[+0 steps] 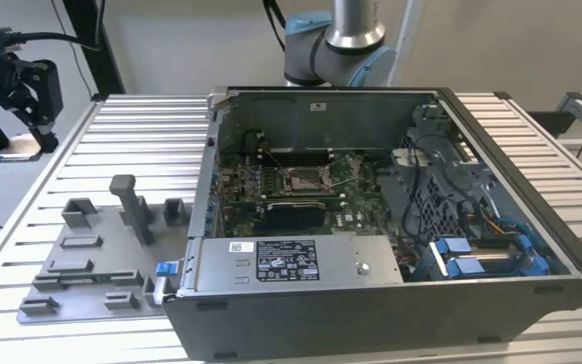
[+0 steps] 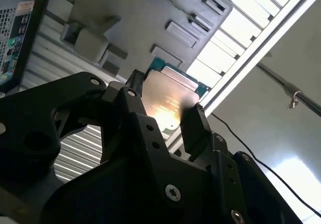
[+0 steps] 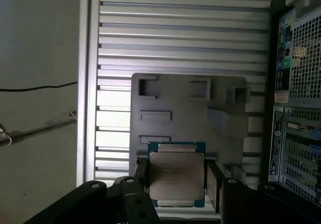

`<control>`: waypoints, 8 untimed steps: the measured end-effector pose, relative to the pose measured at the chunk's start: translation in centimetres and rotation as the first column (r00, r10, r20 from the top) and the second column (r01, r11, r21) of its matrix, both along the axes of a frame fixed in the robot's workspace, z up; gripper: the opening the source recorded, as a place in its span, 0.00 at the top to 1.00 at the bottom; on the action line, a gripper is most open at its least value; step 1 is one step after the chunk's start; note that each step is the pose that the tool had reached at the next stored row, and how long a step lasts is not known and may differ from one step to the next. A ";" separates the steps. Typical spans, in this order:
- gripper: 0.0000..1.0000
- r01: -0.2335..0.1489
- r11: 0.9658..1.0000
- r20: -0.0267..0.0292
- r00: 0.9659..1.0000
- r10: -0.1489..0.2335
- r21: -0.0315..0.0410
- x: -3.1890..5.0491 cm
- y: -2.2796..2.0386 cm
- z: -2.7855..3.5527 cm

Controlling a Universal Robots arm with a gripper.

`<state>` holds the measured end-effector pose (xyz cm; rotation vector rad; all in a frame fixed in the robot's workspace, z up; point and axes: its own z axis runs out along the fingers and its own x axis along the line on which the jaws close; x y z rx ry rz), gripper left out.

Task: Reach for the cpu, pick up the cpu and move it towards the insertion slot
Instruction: 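Pick up the cpu and move it towards the insertion slot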

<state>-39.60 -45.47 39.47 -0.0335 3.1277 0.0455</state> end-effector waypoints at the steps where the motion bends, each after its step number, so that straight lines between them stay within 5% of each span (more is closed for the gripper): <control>1: 1.00 0.000 1.000 0.000 1.000 0.000 0.000 0.34 0.00 0.00; 8: 1.00 0.000 1.000 0.000 1.000 0.000 0.000 2.69 0.00 0.00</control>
